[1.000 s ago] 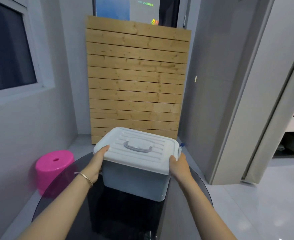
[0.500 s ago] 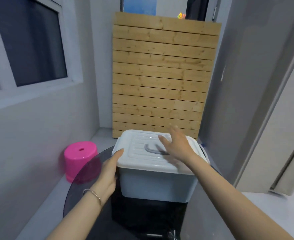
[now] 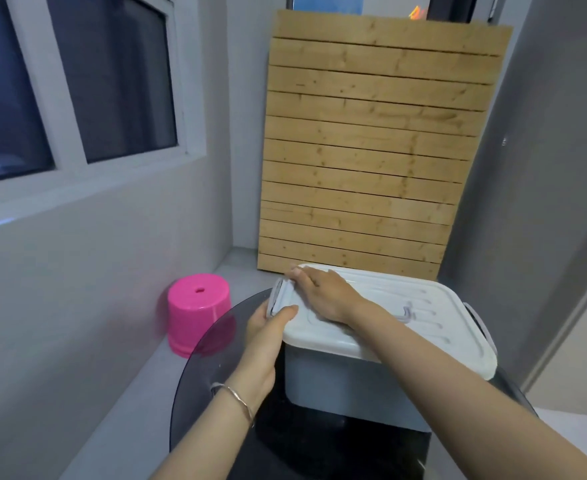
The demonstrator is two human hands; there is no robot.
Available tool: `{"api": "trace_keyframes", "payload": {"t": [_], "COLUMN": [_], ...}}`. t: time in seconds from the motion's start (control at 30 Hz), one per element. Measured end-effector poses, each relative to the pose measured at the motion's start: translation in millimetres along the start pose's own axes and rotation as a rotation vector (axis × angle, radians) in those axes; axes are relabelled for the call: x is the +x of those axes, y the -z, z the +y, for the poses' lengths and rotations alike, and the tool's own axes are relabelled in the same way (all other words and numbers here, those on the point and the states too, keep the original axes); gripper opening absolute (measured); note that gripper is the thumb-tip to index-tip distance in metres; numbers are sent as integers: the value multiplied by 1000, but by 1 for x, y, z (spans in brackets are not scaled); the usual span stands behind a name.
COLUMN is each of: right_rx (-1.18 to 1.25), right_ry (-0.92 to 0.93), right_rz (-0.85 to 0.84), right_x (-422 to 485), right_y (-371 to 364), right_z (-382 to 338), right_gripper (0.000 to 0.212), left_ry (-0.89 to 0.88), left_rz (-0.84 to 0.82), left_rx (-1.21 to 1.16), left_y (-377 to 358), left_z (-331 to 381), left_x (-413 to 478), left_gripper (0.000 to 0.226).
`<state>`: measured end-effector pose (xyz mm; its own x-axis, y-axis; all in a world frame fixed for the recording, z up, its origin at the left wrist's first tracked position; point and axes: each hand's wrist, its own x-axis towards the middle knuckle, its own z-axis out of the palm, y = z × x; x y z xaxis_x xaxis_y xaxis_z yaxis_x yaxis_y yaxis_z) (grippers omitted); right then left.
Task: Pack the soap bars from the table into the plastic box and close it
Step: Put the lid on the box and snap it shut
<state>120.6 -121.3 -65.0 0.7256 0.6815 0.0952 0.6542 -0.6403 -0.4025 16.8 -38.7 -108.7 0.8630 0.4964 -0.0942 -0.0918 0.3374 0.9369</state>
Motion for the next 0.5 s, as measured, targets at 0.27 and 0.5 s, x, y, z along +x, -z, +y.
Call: {"api": "trace_keyframes", "payload": {"t": [0.27,0.5], "right_rx": [26,0], "right_ry": [-17,-6], "right_rz": [47,51], "right_x": [-2,-1], "right_y": [-5,-7], "right_z": [1,2], "right_gripper": [53,52], "left_ry": [-102,-173], "left_rz": [-47,-100], "left_rx": [174,402], "left_y": [-1,-1], "left_z": [6,10], "left_x": [-1,-1], "left_gripper": [34,37]}}
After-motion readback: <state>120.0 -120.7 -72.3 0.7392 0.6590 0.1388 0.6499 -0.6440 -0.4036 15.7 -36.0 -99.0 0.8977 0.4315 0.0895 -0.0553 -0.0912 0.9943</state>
